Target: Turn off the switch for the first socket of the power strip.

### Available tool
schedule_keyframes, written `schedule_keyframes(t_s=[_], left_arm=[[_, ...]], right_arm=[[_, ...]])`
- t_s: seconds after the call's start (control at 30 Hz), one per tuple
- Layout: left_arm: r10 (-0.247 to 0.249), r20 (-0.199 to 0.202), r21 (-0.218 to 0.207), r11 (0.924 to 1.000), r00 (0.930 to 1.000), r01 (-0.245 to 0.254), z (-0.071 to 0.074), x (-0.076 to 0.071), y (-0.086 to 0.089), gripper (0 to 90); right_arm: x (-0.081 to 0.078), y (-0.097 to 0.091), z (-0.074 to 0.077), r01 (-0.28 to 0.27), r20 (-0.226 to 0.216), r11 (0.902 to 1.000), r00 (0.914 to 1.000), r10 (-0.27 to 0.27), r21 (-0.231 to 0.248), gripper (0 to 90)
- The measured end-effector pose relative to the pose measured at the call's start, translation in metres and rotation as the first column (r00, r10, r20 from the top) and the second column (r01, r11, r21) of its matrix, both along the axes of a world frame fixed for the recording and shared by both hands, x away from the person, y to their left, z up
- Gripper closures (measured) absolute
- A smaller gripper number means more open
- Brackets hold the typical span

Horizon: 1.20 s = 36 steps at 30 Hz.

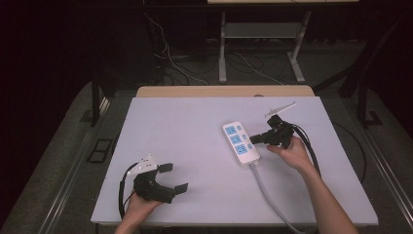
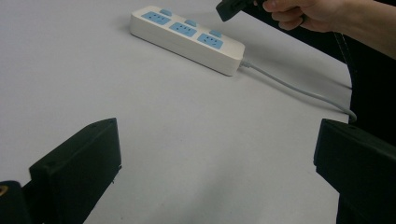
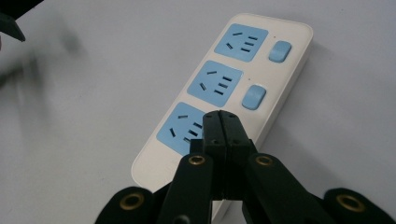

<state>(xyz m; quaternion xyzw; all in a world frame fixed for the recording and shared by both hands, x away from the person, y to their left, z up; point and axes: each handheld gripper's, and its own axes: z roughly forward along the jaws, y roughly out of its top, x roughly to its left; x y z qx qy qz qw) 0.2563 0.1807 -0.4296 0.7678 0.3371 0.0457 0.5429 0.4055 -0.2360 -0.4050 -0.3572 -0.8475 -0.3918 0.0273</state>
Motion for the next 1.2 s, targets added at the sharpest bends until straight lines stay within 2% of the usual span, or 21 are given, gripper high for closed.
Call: schedule_keyframes(t_s=[0.87, 1.0, 1.03, 1.07, 1.1, 1.13, 1.2], left_arm=[[-0.008, 0.001, -0.006, 1.0000, 1.0000, 0.008, 0.000, 0.000, -0.002, 0.0], [-0.011, 0.001, -0.005, 0.9999, 0.9999, 0.011, 0.001, 0.000, -0.002, 0.0], [-0.010, 0.002, -0.006, 0.9999, 0.9999, 0.010, 0.001, 0.000, -0.002, 0.0], [-0.011, 0.002, -0.005, 0.9999, 0.9999, 0.011, 0.001, 0.000, -0.002, 0.0], [-0.010, 0.002, -0.006, 0.9999, 0.9999, 0.010, 0.001, 0.000, -0.002, 0.0], [-0.010, 0.002, -0.007, 0.9999, 0.9999, 0.010, 0.001, -0.001, -0.002, 0.0], [-0.009, 0.003, -0.008, 0.9999, 1.0000, 0.009, 0.001, -0.001, -0.002, 0.0]], right_arm=[[-0.011, -0.034, 0.025, 0.083, 0.035, 0.9966, 0.9960, -0.082, -0.005, 89.6], [-0.015, -0.041, 0.030, 0.114, 0.038, 0.9935, 0.9928, -0.114, 0.008, 81.7], [-0.017, -0.044, 0.032, 0.145, 0.036, 0.9893, 0.9887, -0.146, 0.012, 74.7], [-0.017, -0.044, 0.032, 0.145, 0.036, 0.9893, 0.9887, -0.146, 0.012, 74.7], [-0.020, -0.048, 0.034, 0.170, 0.038, 0.9855, 0.9847, -0.170, 0.010, 68.2], [-0.020, -0.048, 0.034, 0.170, 0.038, 0.9855, 0.9847, -0.170, 0.010, 68.2], [-0.023, -0.051, 0.037, 0.193, 0.049, 0.9811, 0.9799, -0.194, 0.010, 58.7]])
